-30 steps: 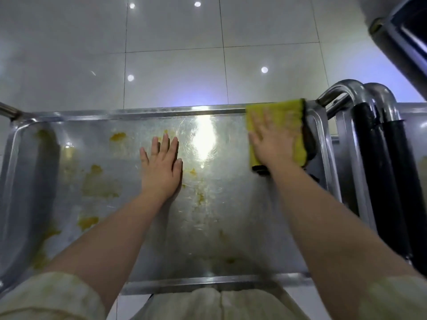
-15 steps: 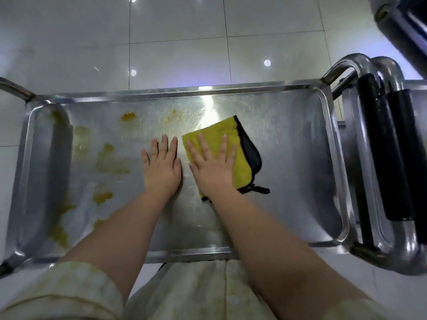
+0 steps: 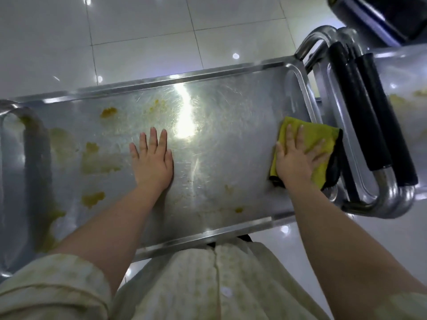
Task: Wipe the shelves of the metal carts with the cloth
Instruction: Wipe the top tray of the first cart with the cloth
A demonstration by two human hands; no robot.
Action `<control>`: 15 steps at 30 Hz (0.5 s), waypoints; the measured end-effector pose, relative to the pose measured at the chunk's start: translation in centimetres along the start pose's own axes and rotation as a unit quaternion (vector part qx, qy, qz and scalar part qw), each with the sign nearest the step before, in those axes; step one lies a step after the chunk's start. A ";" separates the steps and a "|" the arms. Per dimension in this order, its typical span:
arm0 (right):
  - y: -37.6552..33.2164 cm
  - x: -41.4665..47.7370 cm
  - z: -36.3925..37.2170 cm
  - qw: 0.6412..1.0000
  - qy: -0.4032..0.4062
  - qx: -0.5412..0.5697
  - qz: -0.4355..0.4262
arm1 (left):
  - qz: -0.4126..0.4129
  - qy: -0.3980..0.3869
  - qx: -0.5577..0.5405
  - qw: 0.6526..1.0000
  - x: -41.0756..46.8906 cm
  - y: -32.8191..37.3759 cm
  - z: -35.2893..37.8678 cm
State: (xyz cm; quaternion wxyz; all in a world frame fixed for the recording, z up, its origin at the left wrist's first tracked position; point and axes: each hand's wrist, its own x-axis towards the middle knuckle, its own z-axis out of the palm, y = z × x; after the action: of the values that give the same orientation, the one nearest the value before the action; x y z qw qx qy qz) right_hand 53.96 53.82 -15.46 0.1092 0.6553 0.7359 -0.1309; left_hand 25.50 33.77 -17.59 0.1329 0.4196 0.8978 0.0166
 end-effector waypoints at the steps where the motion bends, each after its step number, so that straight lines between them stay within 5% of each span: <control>1: -1.5 -1.1 0.5 1.000 0.002 0.004 -0.013 | 0.002 -0.002 0.002 1.000 -0.1 -0.1 -0.1; 8: -13.6 -12.4 6.0 0.941 -0.046 -0.091 -0.323 | 0.024 -0.001 0.003 1.000 -1.1 0.4 -0.6; 15: -9.2 -10.6 5.0 0.934 -0.028 -0.092 -0.345 | 0.036 -0.019 -0.002 0.999 -5.2 0.3 1.0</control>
State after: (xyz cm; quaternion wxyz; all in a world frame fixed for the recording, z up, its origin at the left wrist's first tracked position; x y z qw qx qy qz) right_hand 45.98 41.22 -16.20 0.1373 0.3441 0.9222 -0.1106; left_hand 29.17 30.00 -17.39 0.1498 0.4517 0.8794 0.0157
